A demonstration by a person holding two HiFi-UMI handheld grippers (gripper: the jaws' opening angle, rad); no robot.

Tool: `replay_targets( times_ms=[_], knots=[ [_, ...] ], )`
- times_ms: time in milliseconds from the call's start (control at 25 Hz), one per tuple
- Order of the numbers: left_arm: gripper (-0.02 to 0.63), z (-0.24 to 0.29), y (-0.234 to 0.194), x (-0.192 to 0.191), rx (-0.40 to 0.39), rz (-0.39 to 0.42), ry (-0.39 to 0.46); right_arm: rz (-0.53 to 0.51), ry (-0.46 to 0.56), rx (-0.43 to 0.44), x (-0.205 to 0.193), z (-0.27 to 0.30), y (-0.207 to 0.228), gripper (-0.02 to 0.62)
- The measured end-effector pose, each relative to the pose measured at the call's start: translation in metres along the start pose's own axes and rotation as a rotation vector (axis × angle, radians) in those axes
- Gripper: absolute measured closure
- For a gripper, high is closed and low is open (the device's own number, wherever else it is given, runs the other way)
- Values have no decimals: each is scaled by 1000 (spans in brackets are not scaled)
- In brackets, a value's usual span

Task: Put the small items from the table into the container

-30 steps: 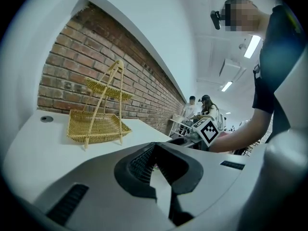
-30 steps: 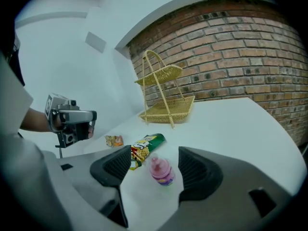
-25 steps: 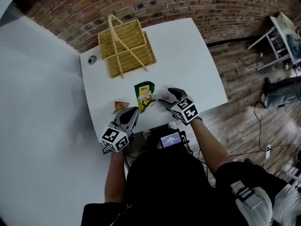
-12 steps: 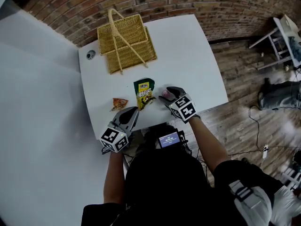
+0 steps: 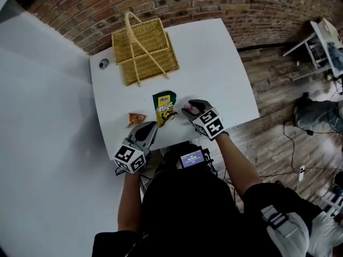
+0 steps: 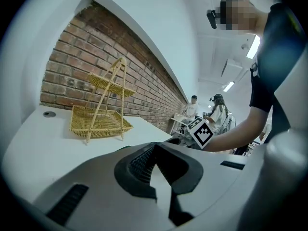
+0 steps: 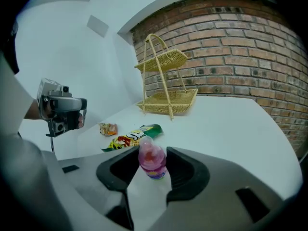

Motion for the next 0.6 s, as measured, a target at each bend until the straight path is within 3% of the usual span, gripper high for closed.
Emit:
replay_targets(
  times_ms=[600],
  knots=[
    [597,1,-6,18,-14,28,85,-31,101,-3,45,-33,-11,413]
  ],
)
Point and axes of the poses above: the fingertips, and each gripper's own axes: z forward along the fingers, y to its right, x out of its top, the point moved 8 cm from there along -z, backward along the fingers, and after that the axes turned 3 degrees about -z, right-handed, at the moved point
